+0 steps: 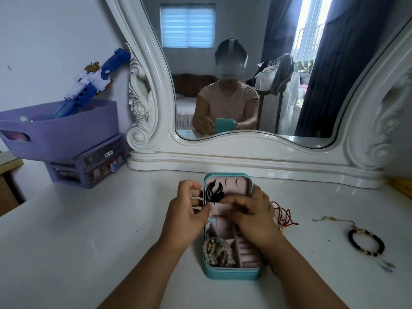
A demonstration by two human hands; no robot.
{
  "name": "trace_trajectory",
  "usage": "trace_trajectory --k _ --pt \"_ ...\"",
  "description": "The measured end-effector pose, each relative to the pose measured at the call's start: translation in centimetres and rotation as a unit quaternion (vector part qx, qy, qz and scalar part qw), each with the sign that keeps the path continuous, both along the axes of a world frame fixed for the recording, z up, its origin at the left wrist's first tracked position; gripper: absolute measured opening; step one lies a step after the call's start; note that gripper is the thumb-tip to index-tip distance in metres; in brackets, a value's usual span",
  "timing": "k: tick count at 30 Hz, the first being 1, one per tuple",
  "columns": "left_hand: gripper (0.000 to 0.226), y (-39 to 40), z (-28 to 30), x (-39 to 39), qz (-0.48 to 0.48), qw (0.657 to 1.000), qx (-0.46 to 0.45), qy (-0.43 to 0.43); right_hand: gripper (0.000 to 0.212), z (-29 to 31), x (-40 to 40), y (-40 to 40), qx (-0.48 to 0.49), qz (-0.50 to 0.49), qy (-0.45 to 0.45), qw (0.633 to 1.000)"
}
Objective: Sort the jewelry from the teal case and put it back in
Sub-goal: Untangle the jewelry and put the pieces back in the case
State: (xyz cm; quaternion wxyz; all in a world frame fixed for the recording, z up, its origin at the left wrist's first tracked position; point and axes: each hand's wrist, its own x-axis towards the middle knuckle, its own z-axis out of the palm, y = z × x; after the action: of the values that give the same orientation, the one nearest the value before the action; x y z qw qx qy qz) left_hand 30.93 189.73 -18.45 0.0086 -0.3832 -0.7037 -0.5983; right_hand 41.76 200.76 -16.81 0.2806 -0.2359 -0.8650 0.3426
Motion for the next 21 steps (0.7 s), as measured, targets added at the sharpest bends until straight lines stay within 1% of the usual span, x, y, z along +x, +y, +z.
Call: trace_trajectory --k 2,4,6,7,9,11,13,15,16,19,20,21 --pt "0.054 -0.1 0.1 0.1 -0.012 1.0 -0.014 0.004 0.024 -0.1 0.0 0.2 -0.013 -0.008 0.041 0.999" --pt "0.061 -0.1 0.1 0.0 -0.019 0.999 -0.029 0.001 0.028 0.1 0.1 0.4 -0.039 -0.011 0.093 0.995" --pt "0.066 -0.1 -0.1 0.0 -0.027 0.999 -0.035 -0.01 0.044 1.0 0.8 0.6 -0.07 0.003 0.128 0.989" --pt "0.068 0.0 -0.1 0.0 -0.032 0.999 -0.035 -0.019 0.045 1.8 1.5 0.8 -0.082 0.005 0.144 0.986" --pt "0.071 0.0 -0.1 0.0 -0.037 0.998 -0.035 -0.034 0.035 2.7 2.9 2.0 -0.076 -0.017 0.16 0.984" --pt "0.074 0.0 0.0 0.1 -0.03 0.999 -0.026 -0.029 0.022 3.0 4.6 4.2 -0.068 -0.076 0.129 0.986" --pt "0.075 0.1 0.2 0.1 -0.007 1.0 0.001 -0.011 0.014 3.0 6.5 6.4 -0.071 -0.132 0.046 0.988" --pt "0.071 0.0 0.5 0.3 0.026 0.999 0.029 0.028 0.01 2.6 7.7 7.7 -0.07 -0.156 -0.042 0.984" --pt "0.069 0.0 0.7 0.4 0.042 0.997 0.037 0.056 0.012 2.2 7.9 8.1 -0.069 -0.159 -0.072 0.982" --pt "0.065 0.0 1.5 1.0 0.071 0.986 0.035 0.147 0.036 1.0 7.6 8.5 -0.042 -0.166 -0.118 0.978" --pt "0.064 -0.1 1.7 1.3 0.073 0.982 0.026 0.174 0.04 0.7 7.3 8.6 -0.035 -0.166 -0.137 0.976" --pt "0.061 -0.1 1.8 1.5 0.071 0.977 0.015 0.199 0.039 0.5 7.1 8.6 -0.029 -0.165 -0.157 0.973"
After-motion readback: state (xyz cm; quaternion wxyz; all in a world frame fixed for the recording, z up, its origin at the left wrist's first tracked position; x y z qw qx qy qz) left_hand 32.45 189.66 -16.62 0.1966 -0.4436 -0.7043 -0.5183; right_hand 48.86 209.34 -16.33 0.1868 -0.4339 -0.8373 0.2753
